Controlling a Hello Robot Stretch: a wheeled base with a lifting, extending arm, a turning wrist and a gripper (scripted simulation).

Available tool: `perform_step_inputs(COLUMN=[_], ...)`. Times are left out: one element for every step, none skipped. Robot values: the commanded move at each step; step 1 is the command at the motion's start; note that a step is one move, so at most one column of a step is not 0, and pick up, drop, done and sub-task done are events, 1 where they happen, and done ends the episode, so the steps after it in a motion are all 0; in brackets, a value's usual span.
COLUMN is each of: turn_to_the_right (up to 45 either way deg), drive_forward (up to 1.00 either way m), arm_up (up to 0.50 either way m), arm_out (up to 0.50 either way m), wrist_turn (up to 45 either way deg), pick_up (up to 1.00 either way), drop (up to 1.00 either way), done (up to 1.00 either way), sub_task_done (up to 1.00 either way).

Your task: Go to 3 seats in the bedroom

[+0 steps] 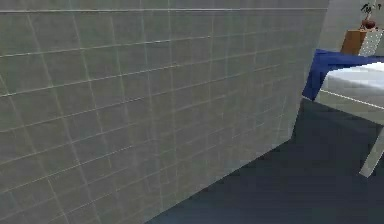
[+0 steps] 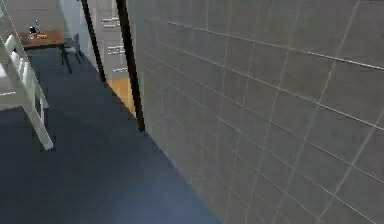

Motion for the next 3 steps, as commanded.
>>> perform_step_inputs(turn_to_the_right=[45.0, 15.0, 0.0], drive_forward=[0.0, 0.0, 1.0], arm_up=[0.0, 0.0, 0.0], arm_out=[0.0, 0.0, 0.0], wrist_turn=[0.0, 0.0, 0.0], pick_up=[0.0, 0.0, 0.0], drop=[0.0, 0.0, 0.0], done=[0.0, 0.0, 0.0], sub_task_done=[0.0, 0.0, 0.0])
